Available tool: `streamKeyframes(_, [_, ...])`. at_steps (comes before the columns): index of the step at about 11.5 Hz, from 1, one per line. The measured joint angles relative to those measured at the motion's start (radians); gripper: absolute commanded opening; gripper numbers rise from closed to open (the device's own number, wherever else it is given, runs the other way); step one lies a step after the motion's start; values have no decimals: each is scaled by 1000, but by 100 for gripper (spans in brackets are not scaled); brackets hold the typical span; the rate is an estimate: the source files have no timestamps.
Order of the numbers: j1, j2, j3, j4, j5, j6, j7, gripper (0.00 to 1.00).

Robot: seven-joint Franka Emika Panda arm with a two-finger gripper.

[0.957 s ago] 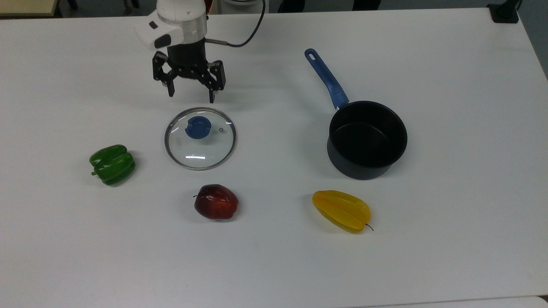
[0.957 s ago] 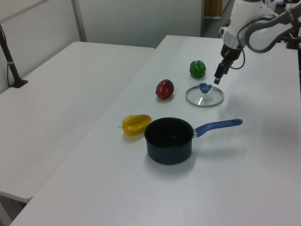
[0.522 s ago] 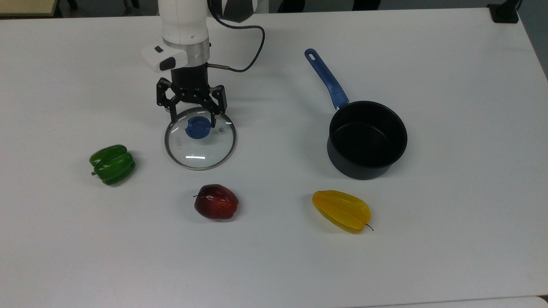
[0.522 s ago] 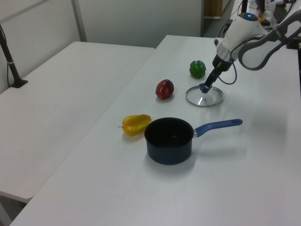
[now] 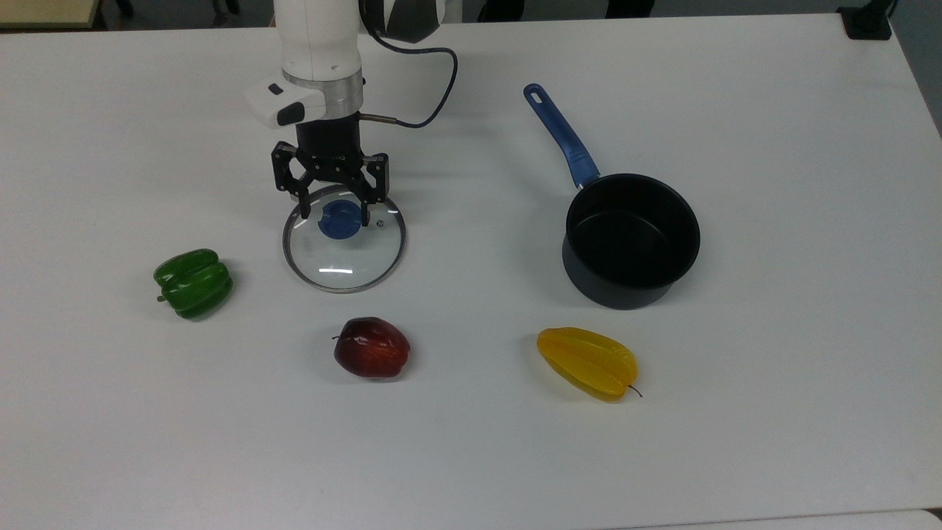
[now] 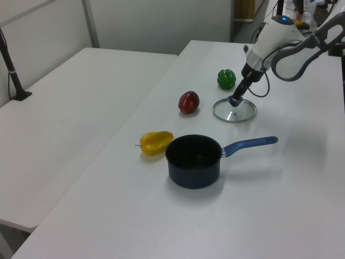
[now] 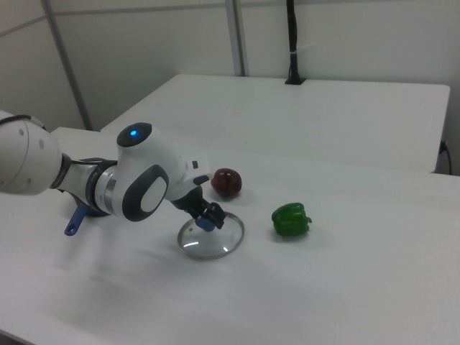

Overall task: Close lid
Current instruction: 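Close the gripper on the blue knob of the glass lid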

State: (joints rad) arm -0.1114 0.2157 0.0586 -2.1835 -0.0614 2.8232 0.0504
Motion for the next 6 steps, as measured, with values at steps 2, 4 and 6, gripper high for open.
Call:
streamKeyframes(2, [0,0,1,8,0,0,0,72])
streamKeyframes(4, [0,3,2,9,0,0,0,72])
streamKeyframes(6, [0,6,2,9,0,0,0,72])
